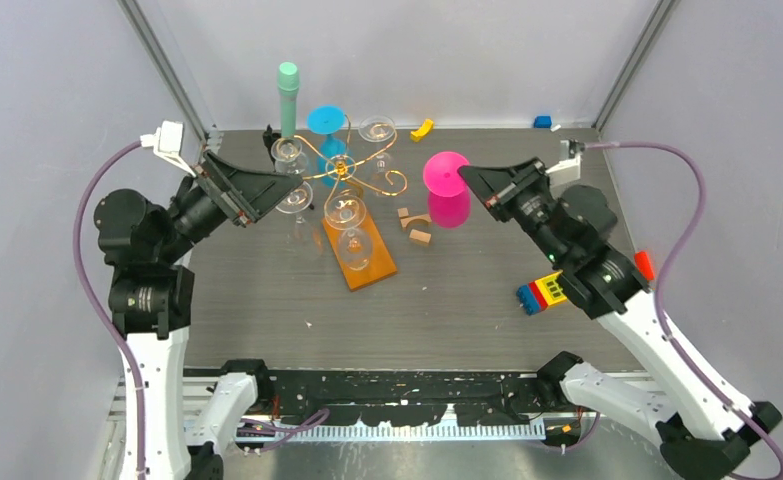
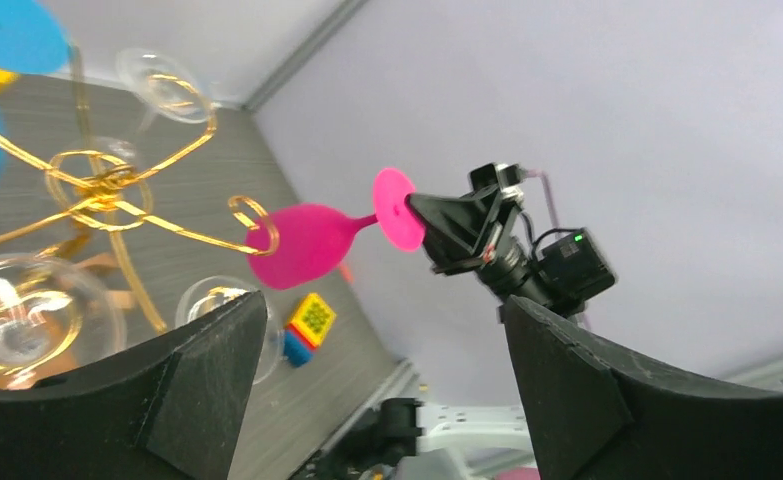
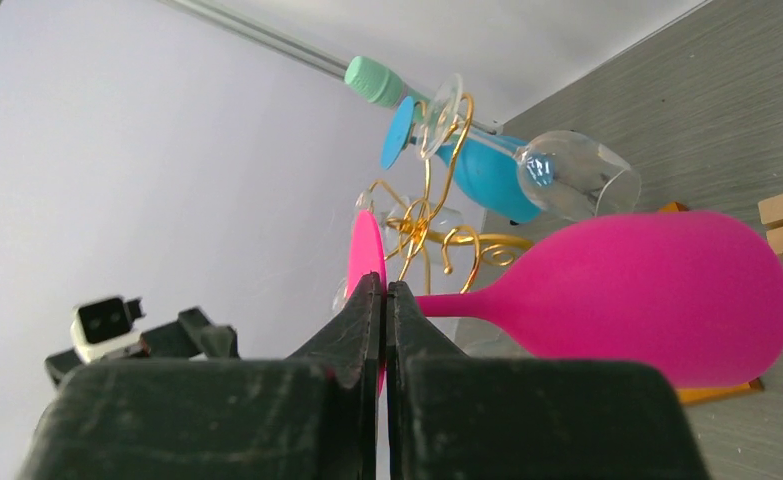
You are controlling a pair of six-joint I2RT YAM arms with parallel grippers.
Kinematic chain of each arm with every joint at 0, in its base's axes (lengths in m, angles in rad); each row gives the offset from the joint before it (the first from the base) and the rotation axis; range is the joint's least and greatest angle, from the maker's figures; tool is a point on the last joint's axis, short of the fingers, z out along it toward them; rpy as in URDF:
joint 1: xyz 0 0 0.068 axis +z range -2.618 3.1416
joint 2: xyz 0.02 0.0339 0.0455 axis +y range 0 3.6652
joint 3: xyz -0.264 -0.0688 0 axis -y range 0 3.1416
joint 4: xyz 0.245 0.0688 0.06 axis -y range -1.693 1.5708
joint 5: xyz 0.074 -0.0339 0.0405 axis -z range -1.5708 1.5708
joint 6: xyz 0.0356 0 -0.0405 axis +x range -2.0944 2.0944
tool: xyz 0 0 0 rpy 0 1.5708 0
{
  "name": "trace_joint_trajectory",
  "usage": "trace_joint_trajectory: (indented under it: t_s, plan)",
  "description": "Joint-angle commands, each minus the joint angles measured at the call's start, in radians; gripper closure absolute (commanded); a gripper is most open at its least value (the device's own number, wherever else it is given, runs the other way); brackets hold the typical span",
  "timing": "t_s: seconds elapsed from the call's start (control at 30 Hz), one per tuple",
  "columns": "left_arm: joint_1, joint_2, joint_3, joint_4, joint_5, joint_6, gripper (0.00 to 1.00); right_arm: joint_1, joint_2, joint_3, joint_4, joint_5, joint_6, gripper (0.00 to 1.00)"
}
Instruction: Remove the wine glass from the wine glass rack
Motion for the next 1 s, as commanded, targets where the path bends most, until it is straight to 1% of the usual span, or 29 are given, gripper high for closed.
trace_joint_trajectory:
  t_s: [0.0, 0.13, 0.3, 0.4, 0.43, 0.5, 0.63, 0.77, 0.87, 0.97]
  plan:
    - [-0.100, 0.046, -0.028, 0.260, 0.008, -0.196, 0.09, 0.002, -0.112, 0.007, -0.065, -0.035, -0.043, 1.00]
    - [-0.296, 0.132, 0.006, 0.255, -0.105, -0.148, 0.09, 0.002, -0.186, 0.011, -0.140, -0.052, -0.058, 1.00]
    - [-0.545, 0.268, 0.091, 0.208, -0.262, -0.055, 0.11, 0.002, -0.226, 0.009, -0.195, -0.059, -0.054, 1.00]
    - [-0.644, 0.340, 0.117, 0.196, -0.313, -0.027, 0.12, 0.002, -0.236, 0.004, -0.195, -0.074, -0.051, 1.00]
    - [-0.669, 0.359, 0.119, 0.197, -0.320, -0.028, 0.13, 0.002, -0.233, 0.004, -0.193, -0.082, -0.050, 1.00]
    - [-0.712, 0.383, 0.116, 0.199, -0.332, -0.043, 0.19, 0.001, -0.226, 0.004, -0.185, -0.089, -0.043, 1.00]
    - [-0.793, 0.364, 0.056, 0.220, -0.433, -0.072, 0.24, 0.002, -0.203, 0.006, -0.170, -0.117, -0.043, 1.00]
    - [-0.819, 0.353, -0.009, 0.305, -0.434, -0.155, 0.29, 0.002, -0.176, 0.001, -0.149, -0.190, -0.048, 1.00]
    - [-0.831, 0.359, -0.050, 0.350, -0.428, -0.185, 0.39, 0.002, -0.155, -0.009, -0.122, -0.256, -0.038, 1.00]
    - [-0.832, 0.358, -0.077, 0.390, -0.419, -0.206, 0.45, 0.002, -0.146, -0.014, -0.100, -0.297, -0.033, 1.00]
